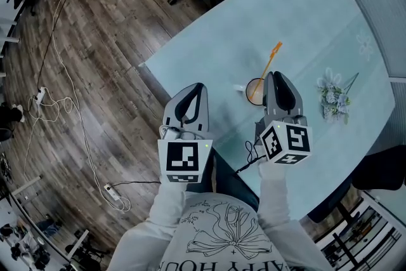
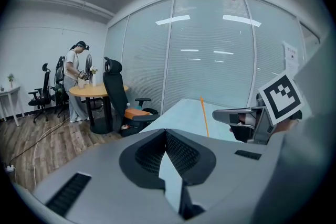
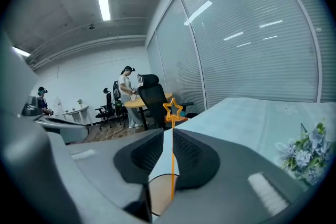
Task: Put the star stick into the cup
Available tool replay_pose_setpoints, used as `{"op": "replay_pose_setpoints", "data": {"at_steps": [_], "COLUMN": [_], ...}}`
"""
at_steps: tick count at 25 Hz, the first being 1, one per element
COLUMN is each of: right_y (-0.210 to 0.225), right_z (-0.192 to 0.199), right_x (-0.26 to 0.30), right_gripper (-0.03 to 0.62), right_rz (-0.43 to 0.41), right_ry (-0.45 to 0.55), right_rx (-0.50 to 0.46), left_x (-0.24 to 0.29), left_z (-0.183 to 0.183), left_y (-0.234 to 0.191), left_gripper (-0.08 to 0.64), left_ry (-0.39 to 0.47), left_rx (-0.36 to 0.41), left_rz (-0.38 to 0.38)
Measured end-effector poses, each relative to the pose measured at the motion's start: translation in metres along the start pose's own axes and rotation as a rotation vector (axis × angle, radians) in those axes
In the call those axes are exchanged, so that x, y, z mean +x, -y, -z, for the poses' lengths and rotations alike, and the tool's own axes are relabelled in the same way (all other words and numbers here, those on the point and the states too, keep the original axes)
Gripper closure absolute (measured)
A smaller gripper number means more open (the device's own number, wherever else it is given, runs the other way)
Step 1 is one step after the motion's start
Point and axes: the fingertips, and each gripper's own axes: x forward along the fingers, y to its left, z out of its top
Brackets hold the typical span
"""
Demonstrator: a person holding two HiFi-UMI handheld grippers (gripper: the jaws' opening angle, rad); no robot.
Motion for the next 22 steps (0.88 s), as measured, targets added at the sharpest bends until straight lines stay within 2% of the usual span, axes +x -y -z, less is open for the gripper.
{"op": "replay_pose_setpoints", "data": {"at_steps": [12, 22], "right_y": [-0.022, -0.032], "right_z": [-0.096, -0.149], "right_x": [-0.066, -0.125], "right_gripper": [0.531, 0.548], "right_rz": [0.022, 0.034], "right_ry": [0.217, 0.335], "right_rx": [-0.080, -0.116], "left_x": [-0.038, -0.087], "left_z": [-0.075, -0.129], "left_y": [0.009, 0.028], "left_gripper": [0.554, 0.554], "left_ry": [0.165, 0.295], "left_rx": [0.022, 0.057], "left_rz": [0.012, 0.005]}}
